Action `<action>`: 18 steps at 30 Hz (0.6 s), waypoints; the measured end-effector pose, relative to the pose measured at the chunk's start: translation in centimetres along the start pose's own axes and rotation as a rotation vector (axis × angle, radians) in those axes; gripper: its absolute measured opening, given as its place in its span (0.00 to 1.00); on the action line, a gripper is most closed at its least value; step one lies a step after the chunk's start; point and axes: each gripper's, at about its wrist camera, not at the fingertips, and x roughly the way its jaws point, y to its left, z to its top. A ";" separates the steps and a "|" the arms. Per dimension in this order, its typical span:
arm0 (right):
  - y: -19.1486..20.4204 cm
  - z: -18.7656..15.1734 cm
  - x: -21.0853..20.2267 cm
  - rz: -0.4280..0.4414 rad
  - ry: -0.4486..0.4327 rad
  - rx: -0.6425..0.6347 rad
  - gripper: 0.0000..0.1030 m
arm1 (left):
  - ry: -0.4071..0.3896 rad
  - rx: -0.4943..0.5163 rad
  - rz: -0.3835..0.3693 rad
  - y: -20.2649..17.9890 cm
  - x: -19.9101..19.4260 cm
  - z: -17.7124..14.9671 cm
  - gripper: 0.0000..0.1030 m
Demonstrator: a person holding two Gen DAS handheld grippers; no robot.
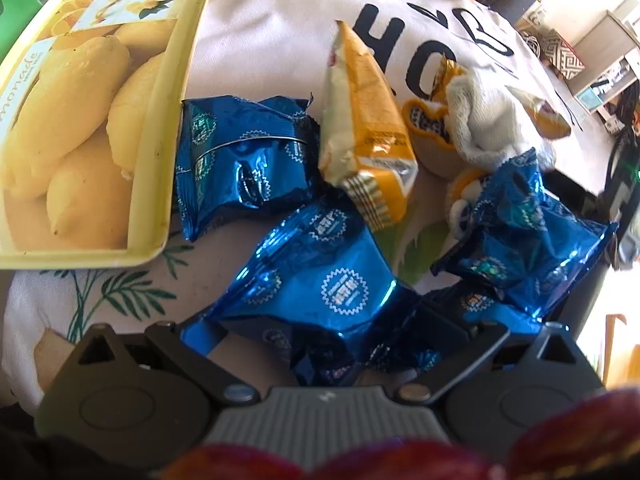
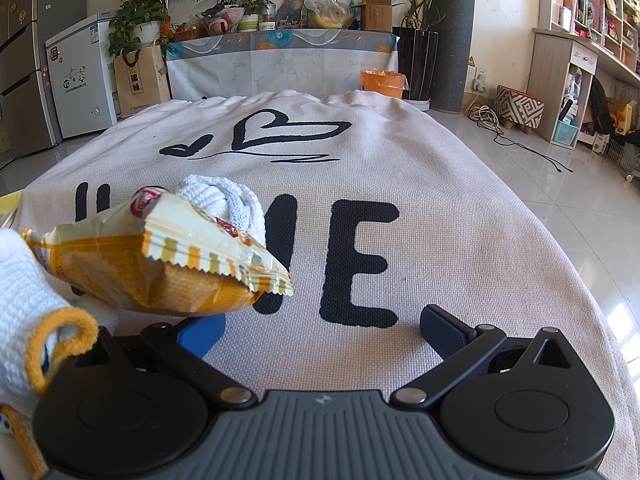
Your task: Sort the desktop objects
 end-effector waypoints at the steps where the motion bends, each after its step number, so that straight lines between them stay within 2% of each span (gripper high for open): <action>1: 0.0 0.0 0.0 0.000 0.000 0.000 1.00 | -0.003 -0.004 0.000 0.0 0.1 0.2 1.00; 7: 0.0 0.0 0.0 0.000 0.000 0.000 1.00 | -0.012 0.009 0.026 -0.6 0.3 0.6 1.00; 12: 0.0 0.0 0.0 0.000 0.000 0.000 1.00 | -0.023 -0.012 0.008 -0.2 -0.3 0.6 1.00; 18: 0.0 0.0 0.0 0.000 0.000 0.001 1.00 | -0.034 0.014 0.013 -0.6 -1.0 0.9 1.00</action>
